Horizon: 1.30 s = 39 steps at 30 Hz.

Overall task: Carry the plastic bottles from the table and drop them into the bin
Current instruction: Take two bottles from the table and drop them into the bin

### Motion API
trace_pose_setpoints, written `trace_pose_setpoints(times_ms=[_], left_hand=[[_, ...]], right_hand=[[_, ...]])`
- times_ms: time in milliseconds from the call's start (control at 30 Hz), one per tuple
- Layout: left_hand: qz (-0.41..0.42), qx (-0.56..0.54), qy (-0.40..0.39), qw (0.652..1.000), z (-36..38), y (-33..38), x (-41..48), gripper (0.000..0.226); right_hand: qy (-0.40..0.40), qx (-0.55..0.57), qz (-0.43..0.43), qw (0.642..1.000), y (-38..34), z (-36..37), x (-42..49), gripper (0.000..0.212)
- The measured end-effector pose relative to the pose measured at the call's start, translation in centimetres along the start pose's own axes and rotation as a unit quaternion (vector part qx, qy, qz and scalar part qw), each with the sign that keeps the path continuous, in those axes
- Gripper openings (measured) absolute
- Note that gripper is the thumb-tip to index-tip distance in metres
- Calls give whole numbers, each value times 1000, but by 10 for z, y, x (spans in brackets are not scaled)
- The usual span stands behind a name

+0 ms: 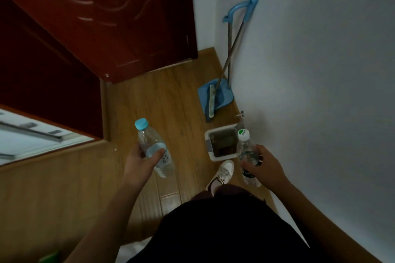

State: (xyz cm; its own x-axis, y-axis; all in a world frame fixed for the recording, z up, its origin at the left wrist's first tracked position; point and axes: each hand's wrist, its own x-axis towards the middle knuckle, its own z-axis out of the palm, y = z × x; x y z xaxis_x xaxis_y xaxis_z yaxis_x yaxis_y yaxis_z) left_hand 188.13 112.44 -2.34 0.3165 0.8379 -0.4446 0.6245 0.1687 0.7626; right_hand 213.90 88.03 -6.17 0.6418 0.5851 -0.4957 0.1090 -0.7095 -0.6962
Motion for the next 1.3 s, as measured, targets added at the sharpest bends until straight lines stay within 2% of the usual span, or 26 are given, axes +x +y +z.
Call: trace_pose_setpoints(times_ms=[167, 333, 467, 633, 833, 967, 1133, 1300], left_hand=[[41, 31, -4, 999, 1, 61, 65, 53], [72, 53, -37, 995, 16, 117, 121, 57], [112, 81, -142, 980, 43, 148, 170, 58], [139, 107, -267, 948, 78, 182, 227, 74], [219, 207, -393, 869, 118, 203, 275, 55], [265, 264, -450, 811, 138, 204, 292, 66], [314, 321, -484, 751, 177, 190, 298, 73], [303, 352, -502, 729, 219, 149, 306, 86]], right_hand=[[-1, 52, -4, 999, -43, -5, 72, 55], [39, 103, -23, 994, -90, -17, 118, 50], [105, 158, 11, 982, -106, -22, 133, 43], [184, 184, 107, 959, -98, -14, 130, 54], [294, 237, 235, 896, -98, 31, 109, 53], [348, 266, 290, 851, -101, 64, 102, 51], [375, 292, 346, 809, -91, 86, 111, 56], [371, 349, 371, 777, -51, 114, 139, 59]])
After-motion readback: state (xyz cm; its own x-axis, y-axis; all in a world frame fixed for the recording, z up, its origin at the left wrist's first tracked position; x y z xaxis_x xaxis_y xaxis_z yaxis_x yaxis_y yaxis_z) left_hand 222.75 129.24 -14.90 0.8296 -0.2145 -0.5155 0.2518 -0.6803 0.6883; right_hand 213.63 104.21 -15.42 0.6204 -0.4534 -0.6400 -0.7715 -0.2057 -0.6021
